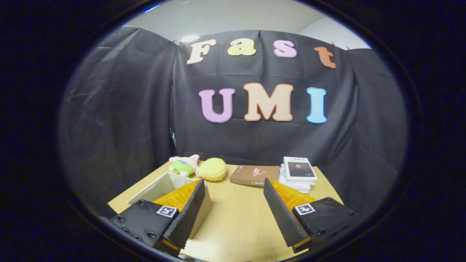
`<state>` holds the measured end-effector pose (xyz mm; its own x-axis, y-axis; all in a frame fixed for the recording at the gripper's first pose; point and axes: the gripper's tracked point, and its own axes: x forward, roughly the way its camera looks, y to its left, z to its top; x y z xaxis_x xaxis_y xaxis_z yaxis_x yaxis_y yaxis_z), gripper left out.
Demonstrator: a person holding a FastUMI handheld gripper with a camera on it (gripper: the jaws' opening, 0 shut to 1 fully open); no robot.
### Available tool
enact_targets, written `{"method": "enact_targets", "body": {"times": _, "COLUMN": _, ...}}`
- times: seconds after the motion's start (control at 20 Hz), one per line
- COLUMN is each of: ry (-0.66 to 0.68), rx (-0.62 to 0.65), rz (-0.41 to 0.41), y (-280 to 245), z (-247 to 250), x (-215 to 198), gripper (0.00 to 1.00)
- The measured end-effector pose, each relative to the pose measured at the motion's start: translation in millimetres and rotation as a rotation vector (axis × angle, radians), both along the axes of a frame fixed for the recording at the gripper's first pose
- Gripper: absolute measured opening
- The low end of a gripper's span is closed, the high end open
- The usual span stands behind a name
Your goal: Open the storage box then place both shoes into the box .Put the left shoe in first, then the right shoe, with the right side of both shoes facing outward in a uniform manner.
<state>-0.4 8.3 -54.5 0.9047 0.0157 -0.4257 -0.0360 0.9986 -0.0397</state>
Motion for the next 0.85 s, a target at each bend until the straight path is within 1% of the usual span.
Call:
{"method": "enact_targets", "body": {"times": 0.25, "ry": -0.092, "rx": -0.057, "rz": -0.08, "y": -54.1, "z": 15.1, "x": -24.2, "gripper": 1.0}}
{"method": "enact_targets", "body": {"times": 0.45, "ry": -0.147, "rx": -0.035, "rz": -0.127, "y": -76.7, "z": 23.1, "x": -40.5, "gripper": 1.0}}
{"method": "enact_targets", "body": {"times": 0.65, "ry": -0.175, "rx": -0.042, "rz": -0.148, "y": -92.1, "z": 24.9, "x": -52.2, "gripper": 1.0}}
{"method": "enact_targets", "body": {"times": 0.85, "ry": -0.209, "rx": -0.028, "rz": -0.163, "y": -102.2, "z": 31.8, "x": -53.8, "gripper": 1.0}}
